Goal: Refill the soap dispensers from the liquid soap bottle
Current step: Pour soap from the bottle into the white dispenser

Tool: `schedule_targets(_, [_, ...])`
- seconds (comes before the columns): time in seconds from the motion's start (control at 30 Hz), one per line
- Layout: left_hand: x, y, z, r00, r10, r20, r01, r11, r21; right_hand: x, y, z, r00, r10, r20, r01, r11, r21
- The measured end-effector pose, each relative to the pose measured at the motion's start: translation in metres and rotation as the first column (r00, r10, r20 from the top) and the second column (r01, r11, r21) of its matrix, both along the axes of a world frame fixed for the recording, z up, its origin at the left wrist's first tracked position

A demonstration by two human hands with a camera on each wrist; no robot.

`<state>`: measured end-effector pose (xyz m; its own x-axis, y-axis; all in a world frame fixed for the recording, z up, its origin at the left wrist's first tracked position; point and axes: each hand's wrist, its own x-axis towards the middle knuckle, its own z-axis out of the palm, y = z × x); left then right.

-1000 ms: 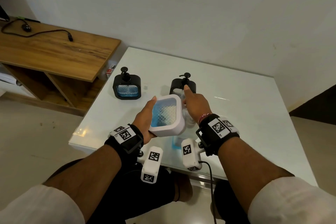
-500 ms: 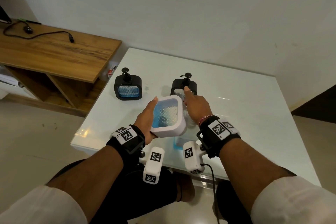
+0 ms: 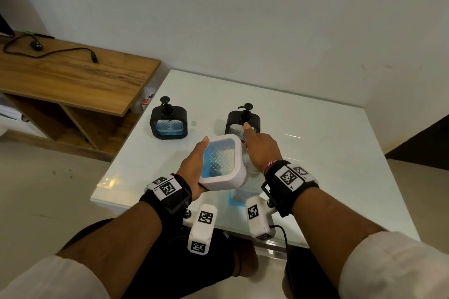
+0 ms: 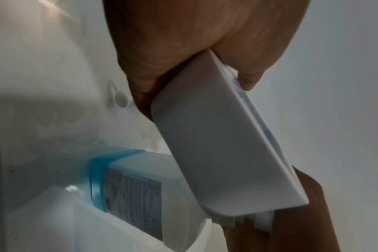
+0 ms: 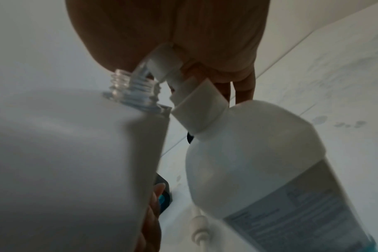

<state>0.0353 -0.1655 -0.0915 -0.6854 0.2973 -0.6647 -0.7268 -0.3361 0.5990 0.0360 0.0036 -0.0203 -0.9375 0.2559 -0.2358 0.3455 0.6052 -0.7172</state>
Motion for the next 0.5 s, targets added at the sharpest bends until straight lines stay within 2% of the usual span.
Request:
schedule_targets(0.1, [0.0014,-0.0002,-0.0015,1.000,0.002,0.006,-0.002,1.000,0.000,0.0026,-0.0008,0.0002,1.000,0.020,-0.023,-0.019,1.000,0.021])
schedule_targets(0.23, [0.0006,-0.0003,-0.0010,1.000,-0.009,-0.009,0.009,1.000,-0.005,0.0012,-0.0007,0.0054,0.995,0.079,0.056,-0.082,0.995,0.052])
schedule_targets(0.5, [-0.0038,-0.0021,-0.0063,1.000,0.003,-0.008,-0.003,1.000,-0.001,0.0001,-0.0030,0.0020,1.000,0.017,0.012,-0.018,1.000,0.024])
